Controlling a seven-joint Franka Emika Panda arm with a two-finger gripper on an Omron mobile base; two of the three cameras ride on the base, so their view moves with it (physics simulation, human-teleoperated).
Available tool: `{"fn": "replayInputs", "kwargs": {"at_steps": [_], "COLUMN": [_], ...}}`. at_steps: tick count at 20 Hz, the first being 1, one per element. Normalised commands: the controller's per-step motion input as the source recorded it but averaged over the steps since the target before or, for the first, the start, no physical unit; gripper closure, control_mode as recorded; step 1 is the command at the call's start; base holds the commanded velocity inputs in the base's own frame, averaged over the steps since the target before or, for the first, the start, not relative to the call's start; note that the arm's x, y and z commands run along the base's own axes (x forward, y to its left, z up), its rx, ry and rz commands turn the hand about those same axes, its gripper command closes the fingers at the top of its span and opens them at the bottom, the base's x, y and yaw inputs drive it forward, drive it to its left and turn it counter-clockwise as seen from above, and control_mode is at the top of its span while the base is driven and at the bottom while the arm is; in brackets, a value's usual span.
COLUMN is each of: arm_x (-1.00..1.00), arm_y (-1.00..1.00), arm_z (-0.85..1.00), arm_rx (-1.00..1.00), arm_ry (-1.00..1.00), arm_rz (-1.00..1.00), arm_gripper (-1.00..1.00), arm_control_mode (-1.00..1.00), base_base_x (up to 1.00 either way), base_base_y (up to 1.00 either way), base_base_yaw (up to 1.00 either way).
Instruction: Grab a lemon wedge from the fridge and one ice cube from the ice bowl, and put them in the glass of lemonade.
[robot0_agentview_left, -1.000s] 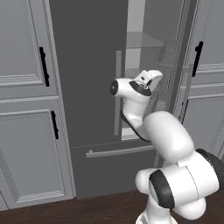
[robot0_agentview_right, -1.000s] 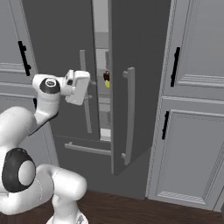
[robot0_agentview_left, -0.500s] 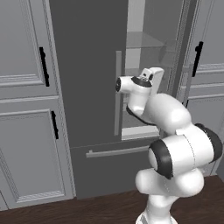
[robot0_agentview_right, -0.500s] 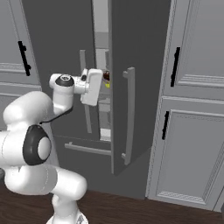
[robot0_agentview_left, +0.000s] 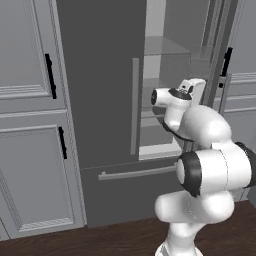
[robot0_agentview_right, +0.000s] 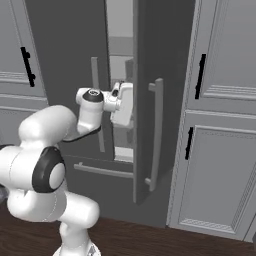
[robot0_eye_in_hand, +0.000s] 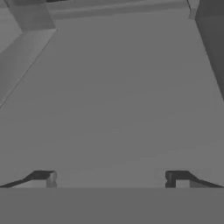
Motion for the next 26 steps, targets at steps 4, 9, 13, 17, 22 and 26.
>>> {"fn": "replayInputs", "kwargs": {"at_steps": [4, 9, 13, 17, 22, 26], "arm_x": [-0.42, -0.5, -0.35, -0.32, -0.72, -0.82], "arm_y": [-1.0, -1.0, -0.98, -0.54, 0.04, 0.7], "arm_z": [-0.14, -0.05, 0.0, 0.0, 0.07, 0.21], "arm_rx": [0.0, 0.0, 0.0, 0.02, 0.03, 0.0], "arm_ry": [0.01, 0.0, 0.0, -0.11, -0.25, -0.14], "arm_rz": [-0.16, -0.18, -0.12, -0.01, 0.01, 0.06], "arm_gripper": [-1.0, -1.0, -1.0, -1.0, -1.0, -1.0], "arm_control_mode": [-1.0, -1.0, -1.0, -1.0, -1.0, -1.0], "base_base_x": [0.0, 0.0, 0.0, 0.0, 0.0, 0.0], "base_base_y": [0.0, 0.0, 0.0, 0.0, 0.0, 0.0], "base_base_yaw": [0.0, 0.0, 0.0, 0.0, 0.0, 0.0]}}
